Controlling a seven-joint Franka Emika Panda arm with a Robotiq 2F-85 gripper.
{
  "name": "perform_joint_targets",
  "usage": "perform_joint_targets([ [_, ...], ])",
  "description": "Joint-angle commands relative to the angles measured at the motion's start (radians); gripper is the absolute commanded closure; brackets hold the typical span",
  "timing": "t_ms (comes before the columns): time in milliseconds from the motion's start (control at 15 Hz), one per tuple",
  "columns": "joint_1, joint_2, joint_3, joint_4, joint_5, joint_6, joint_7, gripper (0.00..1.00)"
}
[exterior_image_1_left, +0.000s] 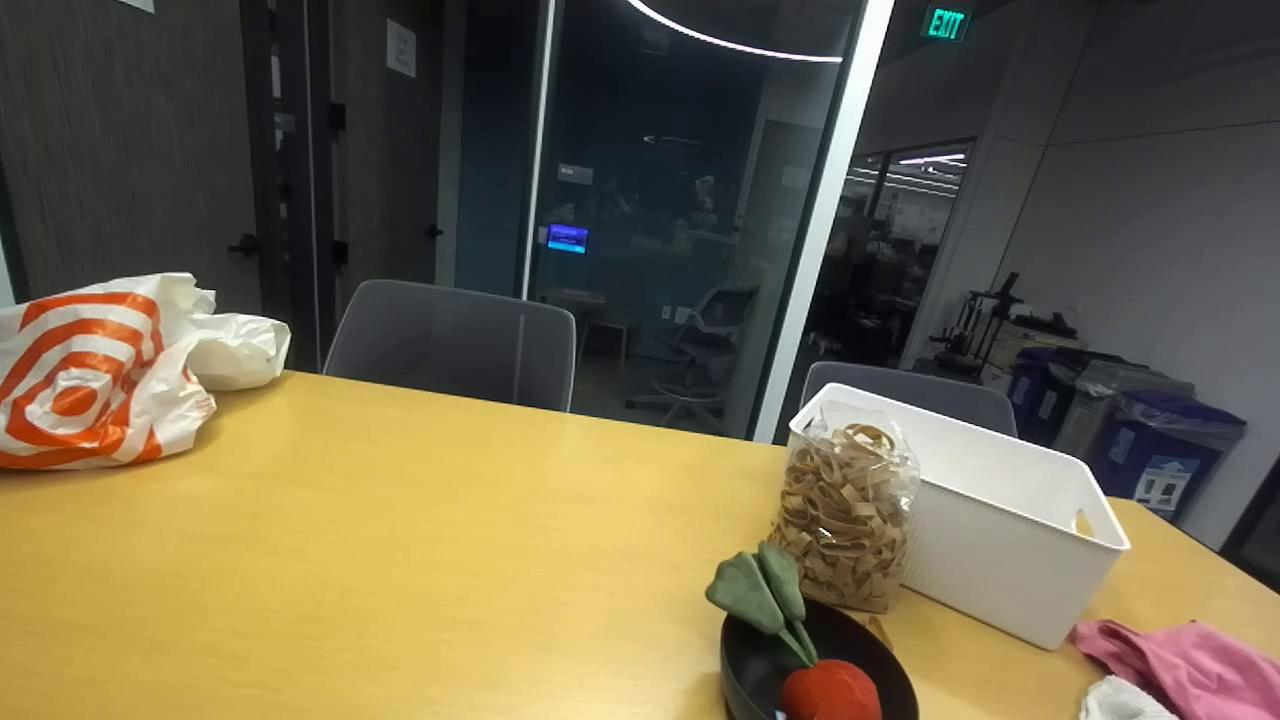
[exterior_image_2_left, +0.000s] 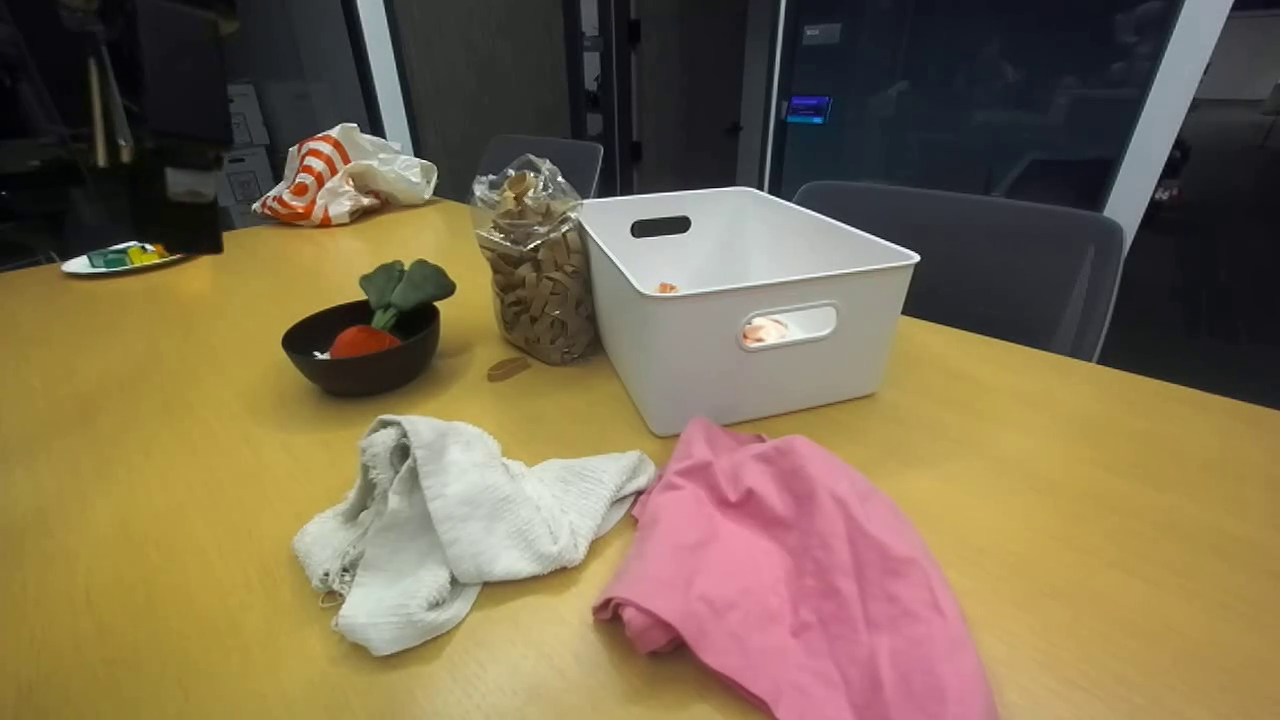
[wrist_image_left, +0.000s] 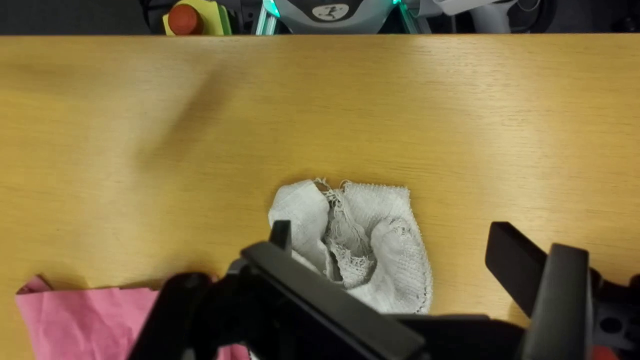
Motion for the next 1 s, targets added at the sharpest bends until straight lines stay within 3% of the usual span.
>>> perform_joint_targets([
  [0, 0.074, 0.039, 0.081, -0.006, -0.002, 0.107, 0.014, 0.00],
  [267, 0.149, 0.163, 0.173, 0.006, -0.014, 0.288, 0.007, 0.00],
  [533, 0.170, 0.346, 0.216, 0.042, -0.051, 0.515, 0.008, 0.00],
  [800, 0.160, 0.493, 0.208, 0.104, -0.145, 0.654, 0.004, 0.00],
  [933, 0.176, 0.550, 0.185, 0.138, -0.138, 0.692, -0.020, 0.00],
])
